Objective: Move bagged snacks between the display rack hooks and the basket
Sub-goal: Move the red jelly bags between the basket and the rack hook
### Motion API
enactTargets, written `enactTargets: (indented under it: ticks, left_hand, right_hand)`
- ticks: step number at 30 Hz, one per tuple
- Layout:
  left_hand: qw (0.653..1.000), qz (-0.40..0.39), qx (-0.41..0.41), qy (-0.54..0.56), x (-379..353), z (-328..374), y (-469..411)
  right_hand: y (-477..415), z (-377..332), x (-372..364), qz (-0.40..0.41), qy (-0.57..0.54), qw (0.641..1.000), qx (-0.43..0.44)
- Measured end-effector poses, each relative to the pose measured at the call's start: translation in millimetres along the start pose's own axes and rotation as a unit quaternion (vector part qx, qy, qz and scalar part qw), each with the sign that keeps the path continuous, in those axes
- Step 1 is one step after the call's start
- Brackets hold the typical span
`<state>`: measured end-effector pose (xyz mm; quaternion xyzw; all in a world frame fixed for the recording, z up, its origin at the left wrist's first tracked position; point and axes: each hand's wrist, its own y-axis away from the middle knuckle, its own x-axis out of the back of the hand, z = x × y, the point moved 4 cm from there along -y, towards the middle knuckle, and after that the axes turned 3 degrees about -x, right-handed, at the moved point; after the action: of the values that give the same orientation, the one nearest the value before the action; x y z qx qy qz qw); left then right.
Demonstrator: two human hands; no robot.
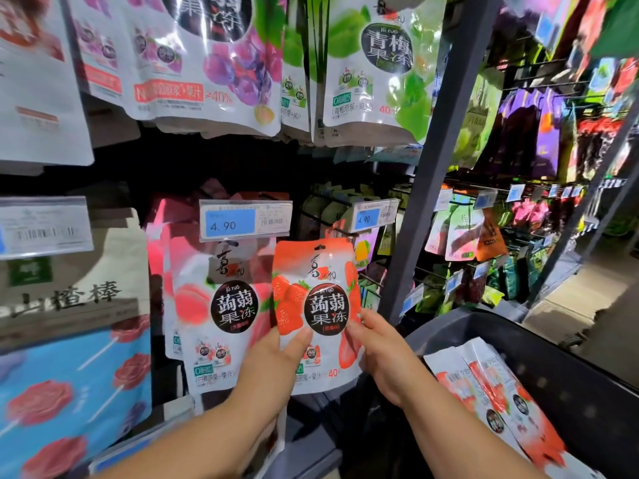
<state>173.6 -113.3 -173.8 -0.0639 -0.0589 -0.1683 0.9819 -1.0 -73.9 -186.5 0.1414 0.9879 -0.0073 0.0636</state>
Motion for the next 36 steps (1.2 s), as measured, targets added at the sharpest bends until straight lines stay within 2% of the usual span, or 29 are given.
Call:
enactTargets:
  ticks: [3, 15, 22, 36]
  left_hand:
    - [1.000, -0.006, 0.008, 0.008, -9, -4, -7]
    - [0.998, -0.054, -0.028, -0.002, -38, -6, -27]
    - [0.997, -0.059, -0.046, 0.036, -45, -10, -41]
    - [0.997, -0.027, -0.068, 0.024, -39, -5, -49]
  right_hand:
    - [1, -1, 1, -0.008, -0.043, 0.999, -0.002]
    - [-7, 2, 40, 0.119, -0.052, 0.991, 0.043]
    - [-16, -4, 43, 0.114, -0.051, 0.991, 0.051]
    - [-35, -2, 42, 0.130, -0.013, 0.990, 0.054]
